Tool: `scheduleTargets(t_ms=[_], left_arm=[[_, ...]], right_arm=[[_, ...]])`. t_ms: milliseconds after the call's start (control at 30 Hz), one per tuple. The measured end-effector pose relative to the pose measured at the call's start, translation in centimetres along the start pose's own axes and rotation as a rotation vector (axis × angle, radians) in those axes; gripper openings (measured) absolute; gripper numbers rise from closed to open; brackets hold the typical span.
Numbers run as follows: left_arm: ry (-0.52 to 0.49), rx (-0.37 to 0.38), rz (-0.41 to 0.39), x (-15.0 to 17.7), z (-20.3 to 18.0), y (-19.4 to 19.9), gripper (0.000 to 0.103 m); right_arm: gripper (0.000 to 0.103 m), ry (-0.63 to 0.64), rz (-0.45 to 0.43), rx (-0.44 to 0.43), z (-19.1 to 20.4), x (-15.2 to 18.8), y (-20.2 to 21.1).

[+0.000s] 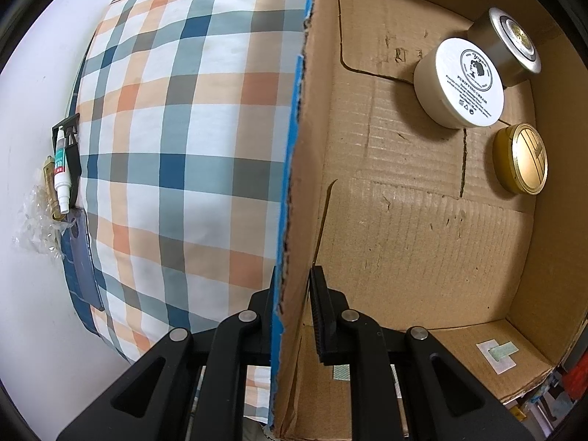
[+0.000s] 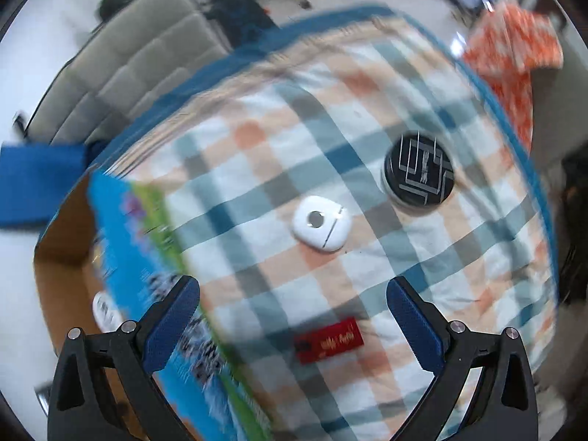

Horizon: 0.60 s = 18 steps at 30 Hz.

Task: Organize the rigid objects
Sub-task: 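Move the right gripper to the white egg-shaped device and grasp it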

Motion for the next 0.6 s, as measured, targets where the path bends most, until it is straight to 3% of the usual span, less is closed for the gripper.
scheduleTargets(t_ms=[133, 367, 433, 467, 533, 600], left_arm=[[0.004, -0.002, 0.000, 0.0, 0.1, 0.0, 0.011], [0.010, 0.001, 0.002, 0.1, 0.1, -0.1, 0.011], [0.012, 0.004, 0.004, 0.1, 0.2, -0.1, 0.011], [0.014, 0.006, 0.005, 0.1, 0.3, -0.2, 0.011], [0.012, 0.006, 0.006, 0.1, 0.3, -0.2, 0.011], [0.012, 0.006, 0.007, 0.1, 0.4, -0.3, 0.011]], right_arm=[[0.077, -0.091, 0.060, -0.002, -0.6, -0.9, -4.4], [0.075, -0.187, 0.095, 0.048, -1.0, -2.2, -8.6], [0.059, -0.223, 0.126, 0.031, -1.1, -2.2, -9.7], [0.060, -0.226, 0.134, 0.027, -1.1, -2.1, -10.0], [0.060, -0.181, 0.123, 0.044, -0.7, -2.1, -10.0], [0.060, -0.024, 0.115, 0.063, 0.9, -1.7, -9.9]])
Point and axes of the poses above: each gripper's, at about its wrist camera, not at the fingertips, and y roughly against the way its jaws point, z to its left, x to its underside, the point moved 8 cm from there along -y, roughly the way its jaws point, and after that the axes turned 8 degrees about x, right-handed, at the moved point
